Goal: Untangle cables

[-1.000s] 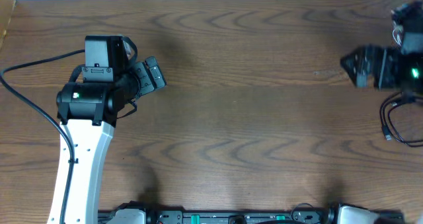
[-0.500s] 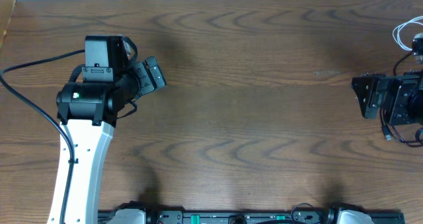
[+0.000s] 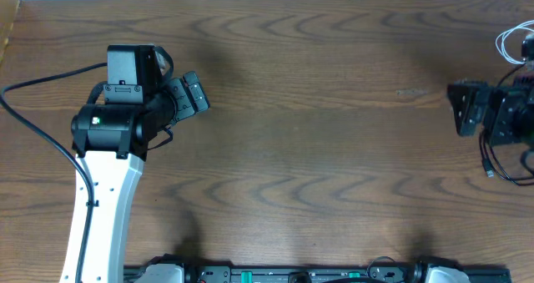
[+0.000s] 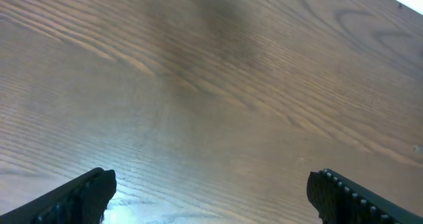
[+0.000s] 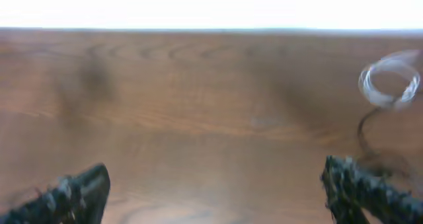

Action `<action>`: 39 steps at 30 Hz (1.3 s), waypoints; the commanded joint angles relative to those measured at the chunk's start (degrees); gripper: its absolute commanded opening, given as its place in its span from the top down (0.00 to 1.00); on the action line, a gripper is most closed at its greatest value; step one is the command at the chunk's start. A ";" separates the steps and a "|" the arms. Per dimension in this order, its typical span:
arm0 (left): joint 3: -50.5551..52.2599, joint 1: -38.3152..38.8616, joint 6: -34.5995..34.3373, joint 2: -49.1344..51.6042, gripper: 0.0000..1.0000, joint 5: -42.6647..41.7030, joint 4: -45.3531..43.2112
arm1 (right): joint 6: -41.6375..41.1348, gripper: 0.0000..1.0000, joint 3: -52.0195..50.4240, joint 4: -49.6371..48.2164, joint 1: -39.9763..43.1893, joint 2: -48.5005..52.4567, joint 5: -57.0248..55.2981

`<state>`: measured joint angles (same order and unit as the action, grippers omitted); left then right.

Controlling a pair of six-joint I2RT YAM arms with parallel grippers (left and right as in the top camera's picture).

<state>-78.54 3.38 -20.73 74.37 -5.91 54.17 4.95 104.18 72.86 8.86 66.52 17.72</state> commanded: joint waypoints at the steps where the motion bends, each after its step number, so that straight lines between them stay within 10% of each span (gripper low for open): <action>1: -0.44 -0.26 0.57 -0.26 0.02 -0.09 0.22 | 0.48 0.01 -8.44 -8.11 -2.49 -5.35 -1.64; 20: -0.44 -0.26 0.57 -0.26 0.02 -0.09 0.22 | -5.57 0.01 -83.76 -67.38 -9.66 -51.93 -13.79; 39: -0.44 -0.26 0.57 -0.26 0.02 -0.09 0.24 | -8.11 0.01 -103.86 -68.67 -9.66 -66.20 -15.28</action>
<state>-78.54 3.38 -20.73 74.37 -5.93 54.19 -1.43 1.19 3.92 -0.25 0.73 3.46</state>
